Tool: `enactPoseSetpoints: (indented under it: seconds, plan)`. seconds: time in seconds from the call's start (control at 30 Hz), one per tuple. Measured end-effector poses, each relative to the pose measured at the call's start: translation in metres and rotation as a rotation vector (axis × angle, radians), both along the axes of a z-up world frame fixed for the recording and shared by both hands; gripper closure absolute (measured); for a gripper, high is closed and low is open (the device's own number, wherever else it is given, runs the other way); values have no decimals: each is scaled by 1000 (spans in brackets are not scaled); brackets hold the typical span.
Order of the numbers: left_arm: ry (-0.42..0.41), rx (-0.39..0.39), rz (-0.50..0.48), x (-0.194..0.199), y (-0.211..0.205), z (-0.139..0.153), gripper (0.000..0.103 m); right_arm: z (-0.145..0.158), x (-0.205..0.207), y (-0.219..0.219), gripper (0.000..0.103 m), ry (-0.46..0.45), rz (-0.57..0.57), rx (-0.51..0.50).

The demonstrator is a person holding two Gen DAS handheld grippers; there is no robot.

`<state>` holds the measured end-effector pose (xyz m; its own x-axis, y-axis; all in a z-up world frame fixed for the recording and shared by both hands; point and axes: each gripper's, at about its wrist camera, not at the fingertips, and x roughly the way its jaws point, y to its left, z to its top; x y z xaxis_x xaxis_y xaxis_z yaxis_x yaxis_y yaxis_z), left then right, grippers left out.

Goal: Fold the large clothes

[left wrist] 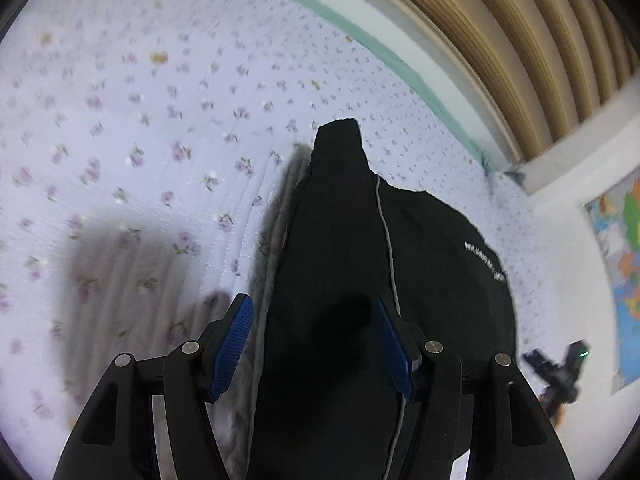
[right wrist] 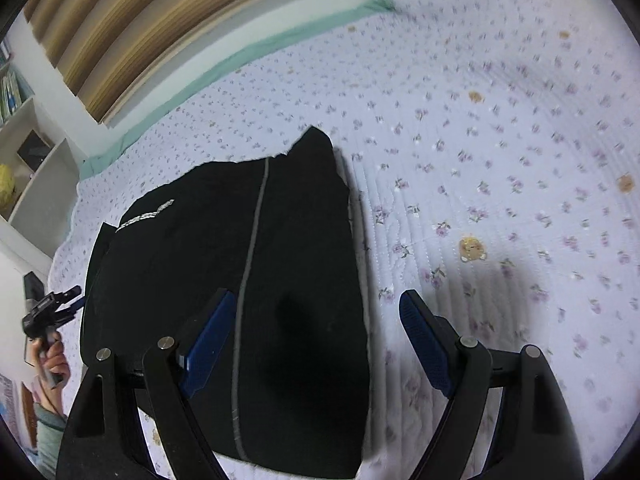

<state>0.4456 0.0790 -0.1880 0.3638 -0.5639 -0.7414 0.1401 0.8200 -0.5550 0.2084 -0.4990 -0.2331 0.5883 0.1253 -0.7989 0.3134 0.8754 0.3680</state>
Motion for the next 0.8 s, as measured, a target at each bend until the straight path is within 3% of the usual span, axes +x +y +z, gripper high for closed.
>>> enactPoseSetpoints:
  seconds: [0.3, 0.43, 0.5, 0.6, 0.67, 0.73, 0.8]
  plan:
    - [93, -176, -1, 15, -2, -36, 40, -35, 22, -13, 17, 20, 46, 90]
    - [120, -186, -37, 19, -11, -44, 40, -50, 35, -14, 17, 39, 67, 132]
    - [145, -199, -54, 22, -14, -48, 39, -67, 45, -20, 16, 48, 81, 242]
    - [195, -236, -90, 28, -22, -55, 38, -73, 47, -24, 12, 42, 100, 306]
    - [212, -279, -96, 30, -22, -55, 38, -79, 49, -25, 12, 29, 186, 466]
    - [219, -348, -106, 30, -20, -55, 35, -77, 49, -22, 11, 21, 213, 509]
    - [221, -361, -120, 32, -21, -58, 34, -77, 51, -20, 10, 26, 214, 503]
